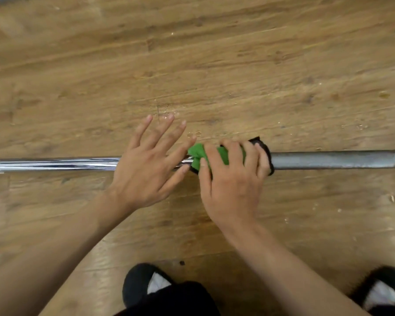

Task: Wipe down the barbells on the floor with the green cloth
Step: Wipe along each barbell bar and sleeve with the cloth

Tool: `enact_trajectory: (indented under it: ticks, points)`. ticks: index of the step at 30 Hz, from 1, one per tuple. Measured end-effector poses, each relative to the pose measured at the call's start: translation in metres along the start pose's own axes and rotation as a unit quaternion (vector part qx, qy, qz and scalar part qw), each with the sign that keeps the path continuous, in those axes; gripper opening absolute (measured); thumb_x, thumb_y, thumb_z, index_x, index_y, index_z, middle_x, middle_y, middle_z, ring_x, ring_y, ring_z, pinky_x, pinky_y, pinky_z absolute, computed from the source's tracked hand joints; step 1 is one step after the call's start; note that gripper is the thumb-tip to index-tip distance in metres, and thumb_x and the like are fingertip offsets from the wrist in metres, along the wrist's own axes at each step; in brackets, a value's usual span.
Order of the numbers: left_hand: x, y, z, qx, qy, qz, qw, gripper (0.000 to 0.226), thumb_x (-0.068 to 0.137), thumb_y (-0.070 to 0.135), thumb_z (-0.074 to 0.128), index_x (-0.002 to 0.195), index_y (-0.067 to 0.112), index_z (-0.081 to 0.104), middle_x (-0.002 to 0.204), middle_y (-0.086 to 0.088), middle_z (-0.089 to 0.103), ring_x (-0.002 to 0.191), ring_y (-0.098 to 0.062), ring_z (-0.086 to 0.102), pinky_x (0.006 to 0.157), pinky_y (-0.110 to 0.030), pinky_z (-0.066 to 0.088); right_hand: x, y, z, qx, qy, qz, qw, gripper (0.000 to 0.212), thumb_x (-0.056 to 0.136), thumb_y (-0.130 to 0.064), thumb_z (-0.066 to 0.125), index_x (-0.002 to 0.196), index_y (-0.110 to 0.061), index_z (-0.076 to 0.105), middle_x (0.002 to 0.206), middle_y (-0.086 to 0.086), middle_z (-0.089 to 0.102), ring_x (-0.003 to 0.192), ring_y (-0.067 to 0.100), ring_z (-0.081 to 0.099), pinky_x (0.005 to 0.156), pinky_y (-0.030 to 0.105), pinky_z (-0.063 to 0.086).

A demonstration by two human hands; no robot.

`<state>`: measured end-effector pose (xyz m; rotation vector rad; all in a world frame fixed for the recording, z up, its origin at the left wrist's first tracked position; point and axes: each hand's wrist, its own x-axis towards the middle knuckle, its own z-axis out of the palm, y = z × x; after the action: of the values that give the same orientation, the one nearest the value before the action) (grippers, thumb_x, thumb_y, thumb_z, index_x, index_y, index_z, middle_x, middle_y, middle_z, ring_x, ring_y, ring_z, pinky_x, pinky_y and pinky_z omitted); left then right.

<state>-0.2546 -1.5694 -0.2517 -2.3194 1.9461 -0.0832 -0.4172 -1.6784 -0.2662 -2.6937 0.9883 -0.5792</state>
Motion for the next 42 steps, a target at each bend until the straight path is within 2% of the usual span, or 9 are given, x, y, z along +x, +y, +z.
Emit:
enact_trajectory:
  ticks: [3,7,11,18,23,26,33,38,42]
  points:
    - [-0.003,-0.002,0.002,-0.011,0.025,-0.001,1.000,0.062,0.112,0.049,0.026,0.153,0.011,0.051,0.163,-0.020,0.040,0.157,-0.039,0.028,0.127,-0.063,0.014,-0.001,0.046,-0.011,-0.009,-0.012,-0.064,0.998,0.037,0.106,-0.039,0.046,0.131,-0.020,0.066,0.128,0.011,0.062,0.119,0.036,0.054,0.112,0.051,0.032]
    - [-0.013,-0.016,-0.002,-0.066,0.091,-0.071,0.991,0.060,0.110,0.047,0.035,0.151,0.007,0.053,0.163,-0.021,0.041,0.155,-0.038,0.031,0.127,-0.061,0.015,-0.003,0.123,-0.026,-0.056,0.086,0.119,0.988,0.037,0.104,-0.036,0.047,0.122,-0.012,0.068,0.132,0.021,0.057,0.120,0.036,0.044,0.110,0.058,0.034]
    - [-0.034,-0.039,0.005,-0.063,0.083,-0.100,0.989,0.060,0.111,0.046,0.034,0.151,0.006,0.052,0.162,-0.022,0.041,0.154,-0.040,0.032,0.127,-0.060,0.016,0.014,0.067,-0.006,-0.066,0.129,0.235,0.961,0.024,0.096,-0.028,0.058,0.107,-0.013,0.072,0.124,0.016,0.063,0.120,0.033,0.045,0.118,0.059,0.028]
    - [-0.037,-0.048,0.013,-0.008,0.038,-0.099,0.994,0.063,0.112,0.049,0.024,0.152,0.009,0.052,0.161,-0.021,0.043,0.153,-0.039,0.035,0.128,-0.057,0.015,0.011,0.001,0.003,0.004,-0.016,-0.053,0.998,0.034,0.104,-0.037,0.049,0.128,-0.020,0.067,0.124,0.008,0.065,0.116,0.034,0.055,0.110,0.049,0.033]
    - [-0.034,-0.049,0.019,-0.008,0.062,-0.099,0.993,0.060,0.112,0.047,0.025,0.150,0.010,0.053,0.158,-0.019,0.049,0.151,-0.038,0.039,0.127,-0.056,0.021,0.007,0.089,-0.019,-0.063,0.051,0.109,0.991,0.034,0.101,-0.034,0.052,0.118,-0.011,0.069,0.129,0.019,0.060,0.117,0.037,0.046,0.106,0.056,0.036]
    - [-0.033,-0.049,0.020,-0.002,0.073,-0.108,0.992,0.059,0.111,0.047,0.028,0.150,0.010,0.054,0.155,-0.017,0.052,0.151,-0.036,0.040,0.126,-0.055,0.023,0.019,0.051,-0.009,-0.074,0.072,0.199,0.975,0.026,0.096,-0.030,0.056,0.105,-0.011,0.072,0.124,0.016,0.062,0.117,0.034,0.043,0.109,0.059,0.034]
    - [-0.029,-0.053,0.021,-0.011,0.068,-0.117,0.991,0.063,0.110,0.050,0.025,0.146,0.008,0.056,0.151,-0.018,0.056,0.147,-0.039,0.044,0.123,-0.057,0.029,0.026,-0.042,0.009,-0.022,-0.082,-0.102,0.991,0.036,0.106,-0.040,0.042,0.128,-0.023,0.065,0.119,0.005,0.065,0.106,0.031,0.054,0.100,0.047,0.036]
    - [-0.026,-0.052,0.027,-0.003,0.108,-0.127,0.986,0.060,0.108,0.047,0.029,0.142,0.008,0.060,0.146,-0.016,0.061,0.144,-0.038,0.049,0.121,-0.054,0.031,0.016,0.087,-0.024,-0.084,0.023,0.078,0.993,0.034,0.102,-0.032,0.050,0.119,-0.011,0.071,0.125,0.016,0.063,0.109,0.041,0.053,0.099,0.052,0.037]
    - [-0.024,-0.052,0.031,0.003,0.126,-0.142,0.982,0.059,0.108,0.047,0.031,0.139,0.009,0.062,0.142,-0.014,0.064,0.140,-0.039,0.052,0.119,-0.052,0.032,0.036,0.035,-0.004,-0.087,0.038,0.170,0.981,0.033,0.096,-0.031,0.048,0.098,-0.011,0.074,0.110,0.015,0.067,0.109,0.040,0.052,0.104,0.052,0.035]
